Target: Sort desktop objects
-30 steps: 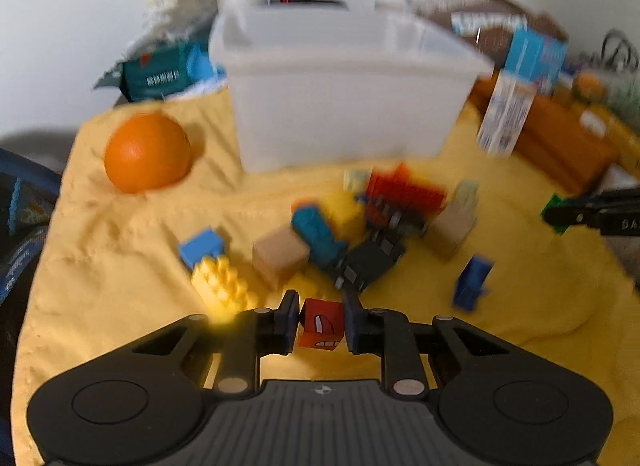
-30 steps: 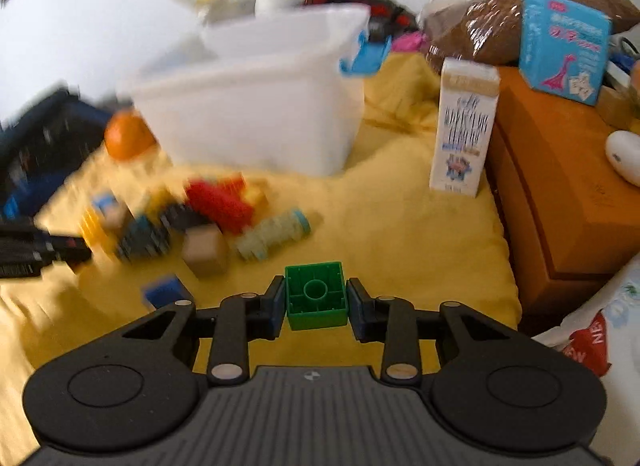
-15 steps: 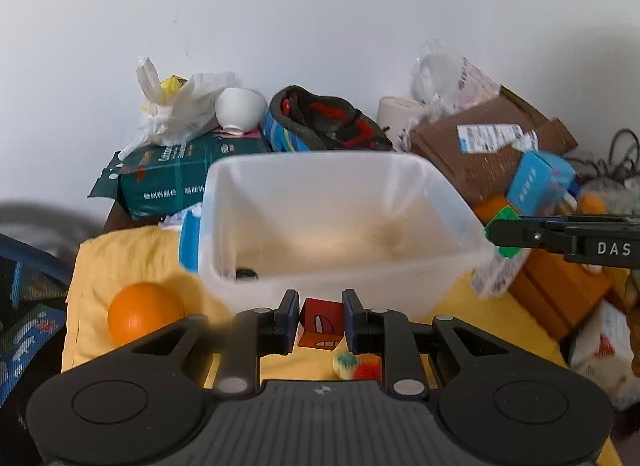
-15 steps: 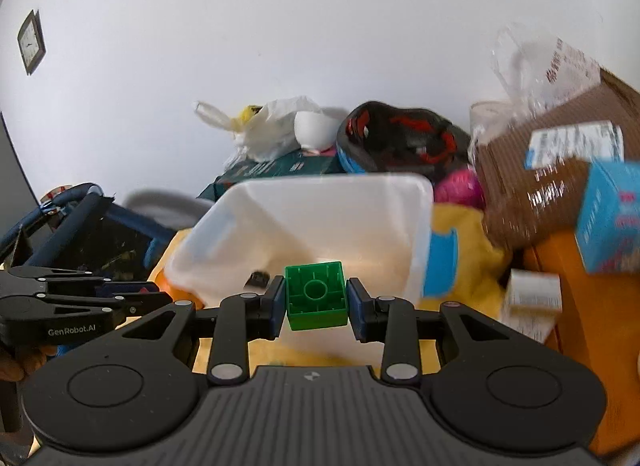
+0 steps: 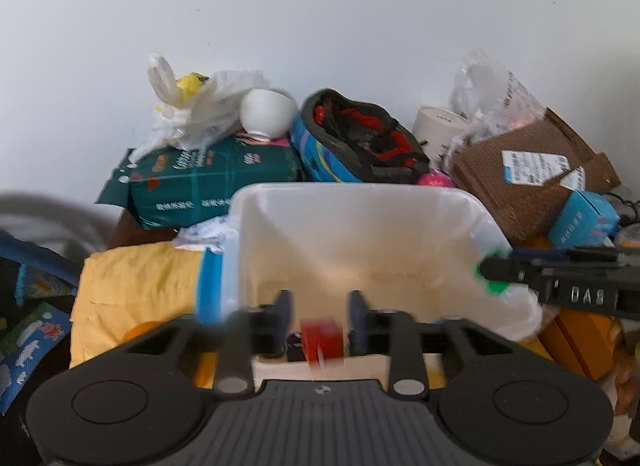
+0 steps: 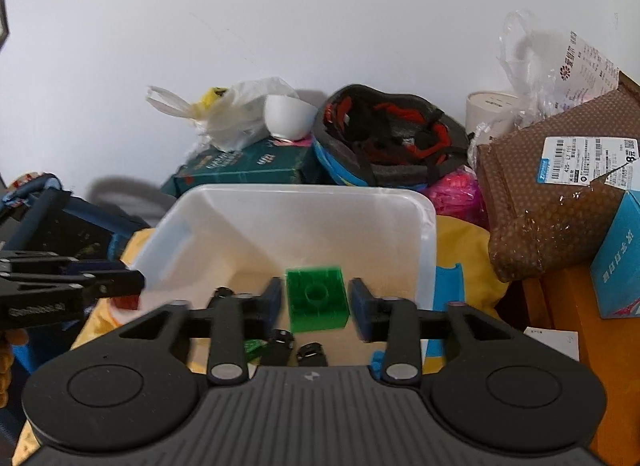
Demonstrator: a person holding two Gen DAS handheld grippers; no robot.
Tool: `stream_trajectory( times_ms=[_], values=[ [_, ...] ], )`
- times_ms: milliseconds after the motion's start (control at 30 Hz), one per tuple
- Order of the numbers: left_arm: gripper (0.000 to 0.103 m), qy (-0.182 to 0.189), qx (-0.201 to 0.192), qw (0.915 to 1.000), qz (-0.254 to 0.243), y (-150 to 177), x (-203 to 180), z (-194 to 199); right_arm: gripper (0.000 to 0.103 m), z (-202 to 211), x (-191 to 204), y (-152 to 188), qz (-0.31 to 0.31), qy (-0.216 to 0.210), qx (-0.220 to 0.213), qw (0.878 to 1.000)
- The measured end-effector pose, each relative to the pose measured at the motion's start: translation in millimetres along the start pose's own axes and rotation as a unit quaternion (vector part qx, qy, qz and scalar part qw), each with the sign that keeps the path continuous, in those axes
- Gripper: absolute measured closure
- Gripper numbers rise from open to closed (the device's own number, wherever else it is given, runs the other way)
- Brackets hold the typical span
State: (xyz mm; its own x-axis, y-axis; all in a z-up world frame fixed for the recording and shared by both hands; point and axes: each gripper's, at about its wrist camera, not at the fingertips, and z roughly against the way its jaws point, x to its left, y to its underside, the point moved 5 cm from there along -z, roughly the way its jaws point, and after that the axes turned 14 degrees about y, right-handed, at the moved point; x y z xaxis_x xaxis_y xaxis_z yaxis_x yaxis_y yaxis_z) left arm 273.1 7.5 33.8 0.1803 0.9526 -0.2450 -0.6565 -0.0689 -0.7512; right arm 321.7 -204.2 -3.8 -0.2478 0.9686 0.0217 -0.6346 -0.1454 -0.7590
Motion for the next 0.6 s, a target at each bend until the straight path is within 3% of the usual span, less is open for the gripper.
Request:
stream_trajectory(
  times_ms=[33, 167, 233, 300, 467, 600],
  values=[
    [0.044, -0.008, -0.009, 0.9999, 0.0, 0.9, 0.8, 2.2, 0.03, -1.6, -0.9, 1.4, -0.003, 0.008, 0.0, 1.0],
    [0.043, -0.002, -0.015, 0.9999, -0.008, 22.0, 4.1, 18.0, 0.032, 23.5, -0.5, 12.9, -0.009, -0.001, -0.035, 0.999],
    [0.043, 0.008, -0.011, 0.9995, -0.027, 48.3, 0.2, 30.6, 0.032, 48.2, 4.1, 32.3, -0.001, -0.021, -0.061, 0.998],
    [0.043, 0.014, 0.006, 0.9993, -0.034, 83.0, -4.2, 39.5, 0.032, 64.8, 8.2, 62.0, 0.019, -0.038, -0.06, 0.997],
    [0.044, 0.013, 0.079, 0.9968, 0.009, 171.9, -4.7, 31.8, 0.033, 69.2, 22.2, 159.0, 0.091, -0.048, 0.008, 0.995],
    [0.046, -0.016, 0.089, 0.9957, 0.021, 188.9, 3.9, 10.5, 0.033, 63.6, 38.9, 197.1, 0.127, -0.051, 0.033, 0.99]
  ],
)
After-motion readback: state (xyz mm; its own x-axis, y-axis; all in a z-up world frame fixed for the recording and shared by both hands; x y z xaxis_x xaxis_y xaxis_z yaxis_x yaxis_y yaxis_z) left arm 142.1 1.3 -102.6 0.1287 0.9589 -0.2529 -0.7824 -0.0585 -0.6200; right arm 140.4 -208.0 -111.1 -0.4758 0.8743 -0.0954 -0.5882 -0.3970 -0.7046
